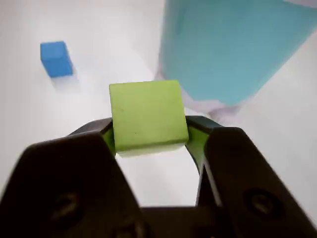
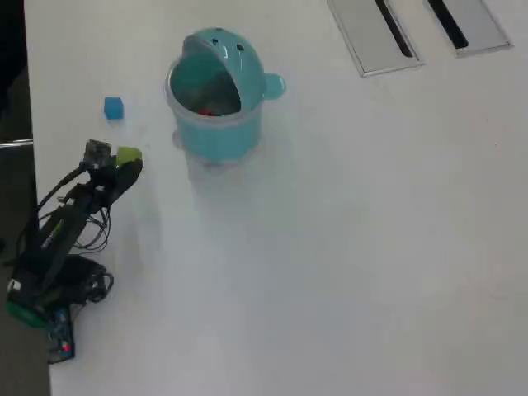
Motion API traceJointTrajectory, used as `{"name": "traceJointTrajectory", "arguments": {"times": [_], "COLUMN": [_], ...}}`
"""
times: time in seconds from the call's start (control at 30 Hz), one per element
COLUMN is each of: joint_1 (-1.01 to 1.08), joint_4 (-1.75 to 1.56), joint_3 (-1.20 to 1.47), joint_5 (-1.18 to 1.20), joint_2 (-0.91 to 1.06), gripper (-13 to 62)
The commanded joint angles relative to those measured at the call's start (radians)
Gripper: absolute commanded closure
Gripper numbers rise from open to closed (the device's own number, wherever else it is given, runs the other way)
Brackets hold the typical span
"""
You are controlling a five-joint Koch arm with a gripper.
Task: Grasp RGB lego blocks and put them in the bin one by one.
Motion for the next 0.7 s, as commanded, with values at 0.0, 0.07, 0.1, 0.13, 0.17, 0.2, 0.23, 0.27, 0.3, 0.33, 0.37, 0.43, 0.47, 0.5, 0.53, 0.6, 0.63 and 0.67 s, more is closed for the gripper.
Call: {"name": "traceJointTrajectory", "arguments": {"times": [0.0, 0.07, 0.1, 0.13, 0.17, 0.2, 0.23, 0.27, 0.3, 0.33, 0.37, 0.43, 0.47, 0.5, 0.53, 0.6, 0.63, 0.67], "joint_1": [0.012, 0.02, 0.021, 0.026, 0.032, 0.035, 0.044, 0.046, 0.048, 0.051, 0.051, 0.052, 0.057, 0.057, 0.058, 0.077, 0.084, 0.087], "joint_4": [-0.003, 0.006, 0.006, 0.008, 0.008, 0.008, 0.009, 0.009, 0.005, -0.005, -0.011, -0.015, -0.037, -0.063, -0.066, -0.077, -0.091, -0.091], "joint_3": [-0.137, -0.199, -0.218, -0.245, -0.275, -0.293, -0.339, -0.368, -0.434, -0.505, -0.555, -0.594, -0.601, -0.634, -0.649, -0.773, -0.798, -0.819], "joint_5": [0.02, 0.021, 0.023, 0.026, 0.037, 0.043, 0.048, 0.048, 0.048, 0.048, 0.048, 0.048, 0.048, 0.048, 0.048, 0.049, 0.049, 0.049], "joint_2": [0.02, 0.009, 0.006, 0.002, -0.011, -0.021, -0.041, -0.06, -0.114, -0.17, -0.218, -0.261, -0.281, -0.322, -0.337, -0.462, -0.489, -0.506], "gripper": [32.3, 32.3, 32.3, 32.3, 32.3, 32.3, 32.3, 32.3, 32.3, 32.3, 32.3, 32.4, 33.5, 36.1, 36.1, 36.1, 36.1, 36.1]}}
